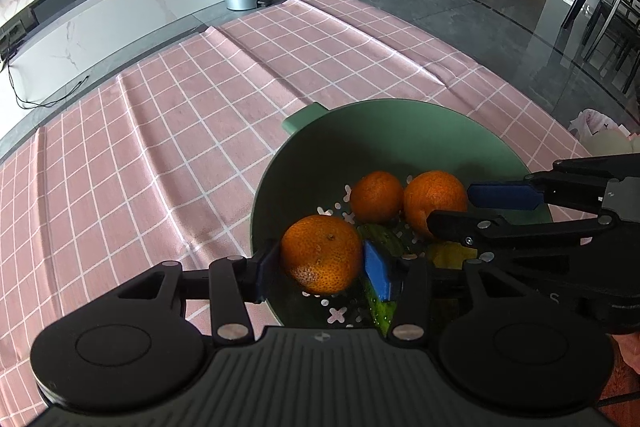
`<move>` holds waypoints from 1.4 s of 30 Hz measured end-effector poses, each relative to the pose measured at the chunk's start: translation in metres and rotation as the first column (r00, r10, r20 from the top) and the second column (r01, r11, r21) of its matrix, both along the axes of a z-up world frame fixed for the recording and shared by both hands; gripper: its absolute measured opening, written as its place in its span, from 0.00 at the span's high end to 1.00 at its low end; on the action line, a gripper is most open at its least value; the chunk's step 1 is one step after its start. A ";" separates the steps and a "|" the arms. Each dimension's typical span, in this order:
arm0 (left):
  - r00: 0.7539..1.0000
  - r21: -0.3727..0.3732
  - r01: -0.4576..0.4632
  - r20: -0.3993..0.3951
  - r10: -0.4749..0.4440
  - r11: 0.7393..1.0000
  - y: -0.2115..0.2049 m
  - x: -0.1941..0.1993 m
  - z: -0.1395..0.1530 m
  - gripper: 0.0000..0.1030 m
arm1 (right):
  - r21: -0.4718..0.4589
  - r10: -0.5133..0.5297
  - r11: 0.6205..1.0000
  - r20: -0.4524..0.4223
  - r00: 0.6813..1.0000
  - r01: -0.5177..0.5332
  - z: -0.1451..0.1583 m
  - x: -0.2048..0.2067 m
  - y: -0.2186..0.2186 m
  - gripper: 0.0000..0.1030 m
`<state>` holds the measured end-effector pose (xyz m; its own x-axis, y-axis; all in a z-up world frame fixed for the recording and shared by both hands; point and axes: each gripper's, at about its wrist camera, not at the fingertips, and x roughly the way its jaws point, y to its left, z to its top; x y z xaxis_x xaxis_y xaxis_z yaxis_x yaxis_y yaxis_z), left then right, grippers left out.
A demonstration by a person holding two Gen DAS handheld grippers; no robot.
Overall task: Organize fruits
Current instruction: 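Open both tools to drop the oranges and withdraw from the colander, then move both open tools toward the small brown kiwis on the cloth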
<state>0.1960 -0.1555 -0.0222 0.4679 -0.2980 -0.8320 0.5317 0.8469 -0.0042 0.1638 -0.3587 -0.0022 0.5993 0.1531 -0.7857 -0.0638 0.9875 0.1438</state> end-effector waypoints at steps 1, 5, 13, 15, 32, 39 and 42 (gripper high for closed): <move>1.000 0.001 0.001 0.009 -0.001 1.000 0.000 -0.002 0.001 0.43 | -0.013 -0.001 1.000 0.002 1.000 0.001 0.001 -0.001 0.001 0.65; 0.999 -0.001 0.008 0.037 -0.008 1.000 0.001 -0.007 0.009 0.37 | -0.047 0.001 0.999 0.007 1.000 0.000 0.006 -0.005 0.001 0.65; 0.997 -0.018 0.009 0.075 -0.008 1.000 0.008 -0.021 0.026 0.32 | -0.113 -0.021 0.993 0.022 1.000 0.024 0.016 -0.016 0.007 0.48; 0.996 -0.018 0.007 0.090 -0.005 1.000 0.011 -0.025 0.031 0.32 | -0.125 -0.022 0.992 0.032 0.999 0.026 0.020 -0.021 0.010 0.46; 0.971 -0.065 -0.136 0.187 0.146 0.989 0.076 -0.076 0.070 0.32 | -0.039 -0.055 0.997 0.185 0.981 0.063 0.060 -0.085 0.055 0.34; 0.957 -0.067 -0.185 0.212 0.195 0.980 0.109 -0.097 0.068 0.32 | 0.053 -0.089 0.996 0.241 0.966 0.079 0.064 -0.114 0.082 0.34; 0.952 -0.074 -0.206 0.216 0.217 0.976 0.122 -0.105 0.064 0.32 | 0.055 -0.067 0.997 0.268 0.961 0.054 0.063 -0.126 0.099 0.34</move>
<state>0.0909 -0.0332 0.0422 0.6956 -0.2105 -0.6869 0.3330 0.9417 0.0486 0.0377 -0.2595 0.0604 0.7969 0.1423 -0.5871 -0.0465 0.9834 0.1753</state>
